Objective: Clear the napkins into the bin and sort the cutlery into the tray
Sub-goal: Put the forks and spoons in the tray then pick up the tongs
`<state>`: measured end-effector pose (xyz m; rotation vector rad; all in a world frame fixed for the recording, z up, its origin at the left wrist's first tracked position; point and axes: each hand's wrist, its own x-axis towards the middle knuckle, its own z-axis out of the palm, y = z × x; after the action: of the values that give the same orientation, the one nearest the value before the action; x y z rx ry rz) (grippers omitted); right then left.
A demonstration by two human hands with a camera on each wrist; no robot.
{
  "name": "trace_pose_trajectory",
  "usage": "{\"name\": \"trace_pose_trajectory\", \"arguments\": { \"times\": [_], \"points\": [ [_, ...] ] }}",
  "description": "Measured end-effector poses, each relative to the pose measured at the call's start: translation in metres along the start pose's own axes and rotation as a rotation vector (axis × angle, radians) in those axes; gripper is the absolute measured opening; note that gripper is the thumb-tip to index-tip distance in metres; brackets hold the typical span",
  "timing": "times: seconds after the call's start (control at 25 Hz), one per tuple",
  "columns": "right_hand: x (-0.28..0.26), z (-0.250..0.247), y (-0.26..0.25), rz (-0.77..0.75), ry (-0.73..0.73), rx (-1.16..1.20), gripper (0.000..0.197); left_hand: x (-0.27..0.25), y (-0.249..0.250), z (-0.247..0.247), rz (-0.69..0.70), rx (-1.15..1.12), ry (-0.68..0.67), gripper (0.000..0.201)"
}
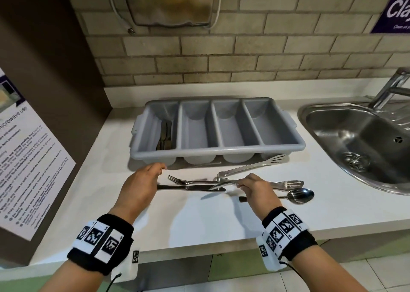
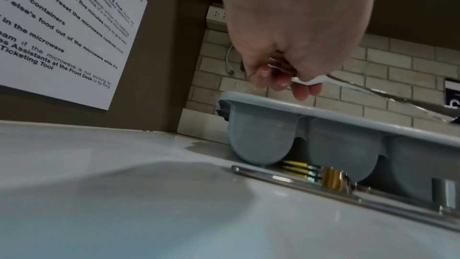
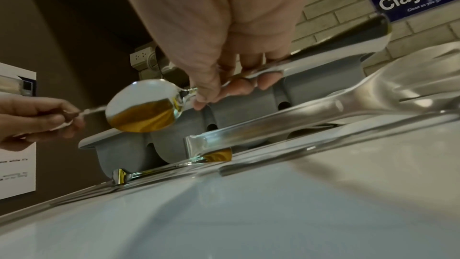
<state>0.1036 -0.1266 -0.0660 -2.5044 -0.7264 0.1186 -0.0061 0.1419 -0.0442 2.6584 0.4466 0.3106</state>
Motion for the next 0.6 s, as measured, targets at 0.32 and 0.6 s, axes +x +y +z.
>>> {"name": "trace_pose_trajectory", "arguments": {
  "times": [0.32, 0.6],
  "points": [
    [0.007, -0.009, -0.017, 0.062, 0.041, 0.134, 0.019, 0.066, 0.063, -0.024, -0.308, -0.255, 0.024, 0.027],
    [0.016, -0.029, -0.027, 0.141, 0.157, 0.356, 0.030, 0.110, 0.111, -0.010, -0.297, -0.094, -0.253, 0.034]
  ]
}}
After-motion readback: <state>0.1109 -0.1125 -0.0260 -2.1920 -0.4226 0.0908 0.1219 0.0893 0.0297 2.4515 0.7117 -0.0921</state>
